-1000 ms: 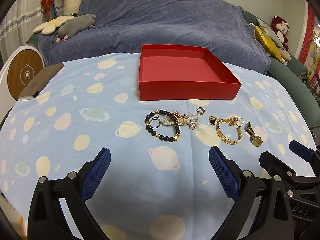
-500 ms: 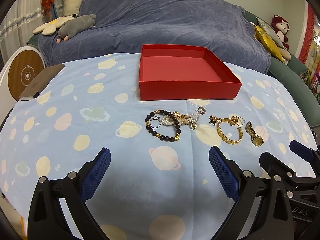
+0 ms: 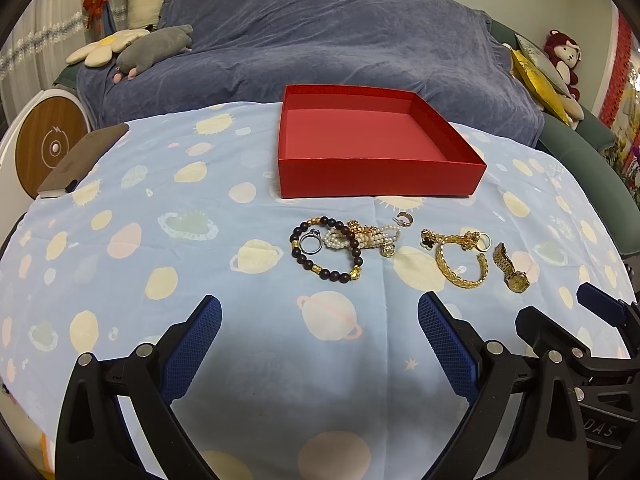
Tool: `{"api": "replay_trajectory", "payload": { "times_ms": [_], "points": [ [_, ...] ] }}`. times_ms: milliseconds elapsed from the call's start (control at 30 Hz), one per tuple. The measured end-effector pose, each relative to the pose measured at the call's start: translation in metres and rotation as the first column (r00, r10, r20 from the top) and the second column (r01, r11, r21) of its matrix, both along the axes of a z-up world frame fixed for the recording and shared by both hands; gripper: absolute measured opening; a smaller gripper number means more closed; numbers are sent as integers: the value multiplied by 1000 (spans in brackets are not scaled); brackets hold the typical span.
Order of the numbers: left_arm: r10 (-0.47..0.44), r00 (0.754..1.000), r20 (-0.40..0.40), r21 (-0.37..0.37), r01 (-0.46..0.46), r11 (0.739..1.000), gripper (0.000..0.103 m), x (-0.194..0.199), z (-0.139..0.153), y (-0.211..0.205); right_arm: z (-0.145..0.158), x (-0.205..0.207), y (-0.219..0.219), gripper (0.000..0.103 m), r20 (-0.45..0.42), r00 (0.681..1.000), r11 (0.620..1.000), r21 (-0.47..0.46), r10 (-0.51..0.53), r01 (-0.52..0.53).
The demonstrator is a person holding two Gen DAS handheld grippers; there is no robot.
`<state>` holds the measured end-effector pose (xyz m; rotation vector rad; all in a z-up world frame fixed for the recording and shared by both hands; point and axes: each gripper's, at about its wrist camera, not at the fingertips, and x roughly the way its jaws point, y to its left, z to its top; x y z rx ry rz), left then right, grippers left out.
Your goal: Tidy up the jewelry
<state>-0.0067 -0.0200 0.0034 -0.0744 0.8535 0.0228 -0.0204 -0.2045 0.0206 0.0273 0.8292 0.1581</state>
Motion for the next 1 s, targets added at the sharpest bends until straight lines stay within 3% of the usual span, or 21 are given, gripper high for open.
{"api": "replay_trajectory", "payload": {
  "times_ms": [367, 600, 867, 900, 1000],
  "points": [
    [18, 1000, -23, -29, -18, 999, 96, 9, -11, 12, -14, 12, -8, 98, -20, 1000, 1000, 15, -20, 21],
    [39, 998, -46, -64, -42, 997, 96, 25, -26, 27, -30, 29, -18, 98, -95, 995, 995, 95, -30, 39],
    [33, 997, -68, -67, -37, 997, 96, 48, -42, 28, -39, 41, -14, 98, -112, 994, 996, 91, -14, 24],
    [39, 997, -67, -62, -44, 997, 95, 51, -44, 29, -40, 42, -15, 98, -118, 993, 995, 96, -12, 24],
    [27, 996, -82, -85, -34, 996, 71, 60, -50, 34, -42, 46, -14, 98, -122, 992, 995, 100, -6, 18]
  ]
}}
